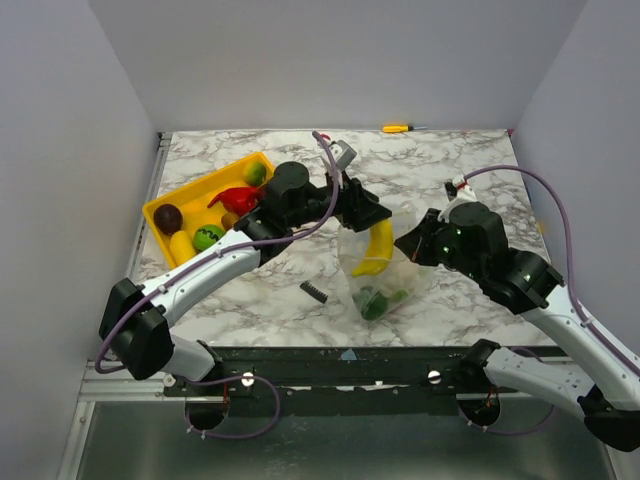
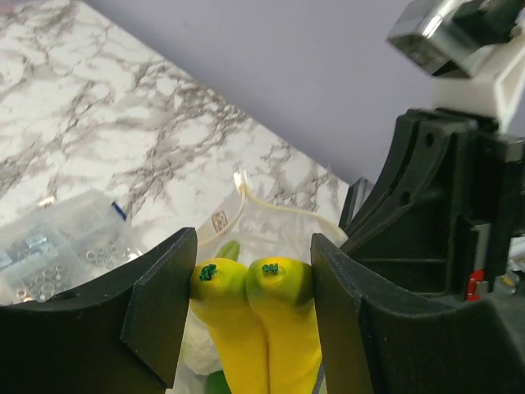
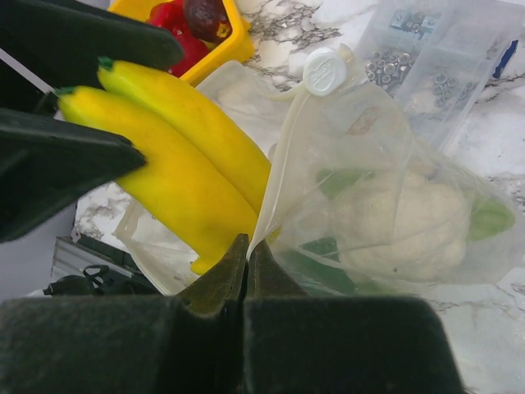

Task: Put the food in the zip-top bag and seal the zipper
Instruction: Place the fake fruit in the zipper food storage bag, then adjust the zipper food storage bag at the center of the board, then pick up the fake vegetable from the bin.

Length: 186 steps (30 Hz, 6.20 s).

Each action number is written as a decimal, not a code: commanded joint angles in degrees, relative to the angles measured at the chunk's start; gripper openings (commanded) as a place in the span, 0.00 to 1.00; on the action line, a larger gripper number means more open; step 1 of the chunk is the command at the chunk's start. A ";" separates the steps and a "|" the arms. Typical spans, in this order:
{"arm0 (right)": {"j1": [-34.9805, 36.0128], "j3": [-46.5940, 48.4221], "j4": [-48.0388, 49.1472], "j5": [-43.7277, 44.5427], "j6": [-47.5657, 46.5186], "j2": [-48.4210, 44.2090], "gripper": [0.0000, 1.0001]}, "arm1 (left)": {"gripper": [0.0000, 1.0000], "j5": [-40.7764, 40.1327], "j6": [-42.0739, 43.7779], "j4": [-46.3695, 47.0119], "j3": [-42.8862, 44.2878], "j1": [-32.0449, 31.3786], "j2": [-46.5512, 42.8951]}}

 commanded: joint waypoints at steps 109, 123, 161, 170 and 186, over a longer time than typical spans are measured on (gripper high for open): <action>0.33 -10.40 14.66 4.66 -6.68 -9.92 0.00 | 0.89 -33.70 -1.64 -39.04 -10.97 22.21 -23.94; 0.37 -6.72 10.05 3.72 -6.77 -5.88 0.00 | 0.88 -34.94 -22.37 -36.29 -7.52 36.44 -7.05; 0.37 -7.83 10.63 7.07 -6.84 -7.77 0.00 | 0.77 -37.59 -51.38 -72.23 38.44 40.08 41.34; 0.37 -7.66 11.14 7.49 -6.20 -7.77 0.00 | 0.86 -34.13 -58.56 -75.27 41.08 40.03 42.95; 0.31 -6.02 10.47 7.50 -5.59 -7.15 0.00 | 0.68 -34.21 -64.38 -70.44 34.34 39.99 38.89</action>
